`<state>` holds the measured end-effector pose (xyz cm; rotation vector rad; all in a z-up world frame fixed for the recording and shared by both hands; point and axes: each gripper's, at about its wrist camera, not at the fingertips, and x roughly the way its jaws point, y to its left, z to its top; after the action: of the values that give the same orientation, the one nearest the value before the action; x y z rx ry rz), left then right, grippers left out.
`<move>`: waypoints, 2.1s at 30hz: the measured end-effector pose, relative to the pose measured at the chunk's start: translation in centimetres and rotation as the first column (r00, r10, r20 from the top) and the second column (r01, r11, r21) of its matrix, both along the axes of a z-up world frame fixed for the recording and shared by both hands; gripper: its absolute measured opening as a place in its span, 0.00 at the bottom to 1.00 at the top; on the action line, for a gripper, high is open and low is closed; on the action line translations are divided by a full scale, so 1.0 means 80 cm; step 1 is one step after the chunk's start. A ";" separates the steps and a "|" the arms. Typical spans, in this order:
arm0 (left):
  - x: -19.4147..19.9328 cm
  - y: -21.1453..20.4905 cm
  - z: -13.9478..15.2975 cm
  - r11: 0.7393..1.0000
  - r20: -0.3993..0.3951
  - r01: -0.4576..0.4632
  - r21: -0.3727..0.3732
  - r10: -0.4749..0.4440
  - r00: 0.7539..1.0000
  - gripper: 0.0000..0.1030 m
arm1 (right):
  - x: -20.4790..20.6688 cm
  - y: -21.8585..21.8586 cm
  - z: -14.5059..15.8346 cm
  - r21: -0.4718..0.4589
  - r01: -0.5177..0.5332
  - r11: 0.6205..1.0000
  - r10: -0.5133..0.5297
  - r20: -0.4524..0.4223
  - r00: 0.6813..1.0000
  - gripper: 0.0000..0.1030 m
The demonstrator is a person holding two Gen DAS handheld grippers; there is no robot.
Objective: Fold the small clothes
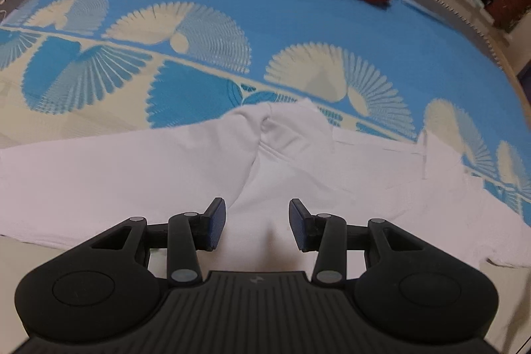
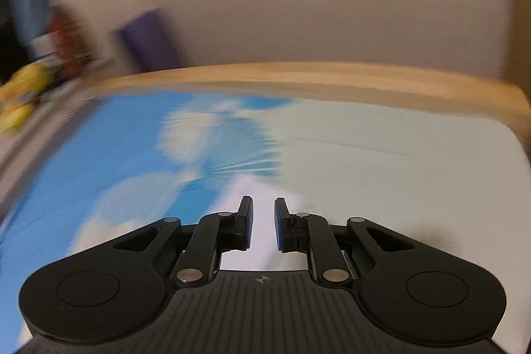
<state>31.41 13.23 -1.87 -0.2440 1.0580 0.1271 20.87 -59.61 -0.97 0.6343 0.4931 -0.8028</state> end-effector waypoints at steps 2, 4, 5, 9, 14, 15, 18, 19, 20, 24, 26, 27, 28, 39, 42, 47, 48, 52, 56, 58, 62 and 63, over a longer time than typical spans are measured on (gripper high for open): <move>-0.024 0.009 0.020 1.000 0.012 -0.018 -0.014 0.018 1.000 0.45 | -0.010 0.038 0.039 -0.002 -0.153 0.988 0.153 0.038 0.988 0.19; -0.051 0.013 0.039 1.000 0.024 -0.018 -0.023 0.018 1.000 0.45 | -0.030 0.075 0.072 -0.025 -0.284 0.958 0.286 0.072 0.956 0.26; -0.069 0.012 0.050 1.000 0.035 -0.006 -0.018 0.006 0.999 0.45 | -0.043 0.097 0.089 -0.046 -0.354 0.934 0.357 0.084 0.930 0.30; -0.153 0.007 0.072 0.999 0.066 0.032 -0.002 -0.032 0.997 0.45 | -0.101 0.170 0.119 -0.068 -0.533 0.843 0.537 0.085 0.839 0.43; -0.268 -0.001 0.030 0.997 0.061 0.072 -0.020 -0.071 0.996 0.45 | -0.182 0.244 0.073 0.038 -0.674 0.737 0.674 0.020 0.738 0.44; -0.288 -0.002 0.013 0.997 0.054 0.074 -0.039 -0.071 0.996 0.45 | -0.195 0.257 0.053 0.063 -0.691 0.720 0.693 -0.014 0.721 0.44; -0.329 0.002 -0.048 0.994 -0.005 0.068 -0.087 -0.068 0.998 0.45 | -0.230 0.286 -0.009 0.135 -0.718 0.683 0.730 -0.117 0.673 0.44; -0.333 0.004 -0.069 0.995 -0.055 0.061 -0.083 -0.065 0.996 0.43 | -0.234 0.291 -0.031 0.173 -0.717 0.676 0.737 -0.188 0.649 0.44; -0.336 0.005 -0.084 0.997 -0.100 0.057 -0.058 -0.062 0.993 0.41 | -0.236 0.297 -0.046 0.197 -0.707 0.679 0.732 -0.257 0.631 0.44; -0.343 0.008 -0.105 0.996 -0.120 0.089 -0.017 -0.090 0.989 0.41 | -0.228 0.311 -0.068 0.137 -0.744 0.653 0.729 -0.377 0.571 0.44; -0.347 0.012 -0.113 0.997 -0.158 0.081 0.002 -0.080 0.984 0.41 | -0.221 0.311 -0.085 0.171 -0.736 0.655 0.725 -0.420 0.547 0.44; -0.349 0.014 -0.116 0.997 -0.171 0.074 -0.010 -0.075 0.983 0.41 | -0.219 0.309 -0.094 0.204 -0.720 0.663 0.721 -0.433 0.541 0.44; -0.352 0.013 -0.119 0.997 -0.177 0.077 -0.022 -0.080 0.981 0.41 | -0.217 0.308 -0.101 0.236 -0.706 0.668 0.722 -0.438 0.536 0.44; -0.379 -0.002 -0.095 0.976 -0.117 0.180 0.119 -0.166 0.979 0.03 | -0.238 0.340 -0.086 0.211 -0.801 0.561 0.786 -0.438 0.436 0.03; -0.379 -0.003 -0.115 0.973 -0.218 0.199 0.114 -0.171 0.961 0.03 | -0.234 0.333 -0.099 0.258 -0.760 0.597 0.760 -0.485 0.432 0.03; -0.377 -0.012 -0.103 0.965 -0.174 0.208 0.162 -0.180 0.968 0.16 | -0.237 0.336 -0.085 0.182 -0.741 0.647 0.710 -0.499 0.497 0.17; -0.377 -0.012 -0.093 0.967 -0.127 0.202 0.157 -0.183 0.975 0.20 | -0.239 0.337 -0.075 0.131 -0.742 0.658 0.695 -0.487 0.530 0.26; -0.374 -0.020 -0.076 0.970 -0.023 0.227 0.087 -0.225 0.974 0.21 | -0.248 0.358 -0.041 0.000 -0.825 0.566 0.761 -0.387 0.521 0.33; -0.363 -0.040 -0.113 0.953 -0.169 0.299 0.044 -0.288 0.943 0.21 | -0.231 0.377 -0.075 0.150 -0.863 0.483 0.815 -0.437 0.381 0.43; -0.365 -0.045 -0.122 0.946 -0.206 0.316 0.073 -0.296 0.933 0.22 | -0.227 0.380 -0.097 0.206 -0.845 0.493 0.795 -0.502 0.341 0.43; -0.369 -0.049 -0.102 0.951 -0.136 0.305 0.046 -0.297 0.945 0.28 | -0.225 0.385 -0.084 0.162 -0.858 0.488 0.797 -0.484 0.361 0.44; -0.368 -0.050 -0.106 0.949 -0.150 0.311 0.047 -0.301 0.942 0.30 | -0.221 0.382 -0.087 0.179 -0.850 0.495 0.789 -0.503 0.353 0.45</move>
<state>1.98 9.21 -10.31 -0.0039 1.2179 -0.1013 3.18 -29.05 -7.96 -0.0449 1.1637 0.0300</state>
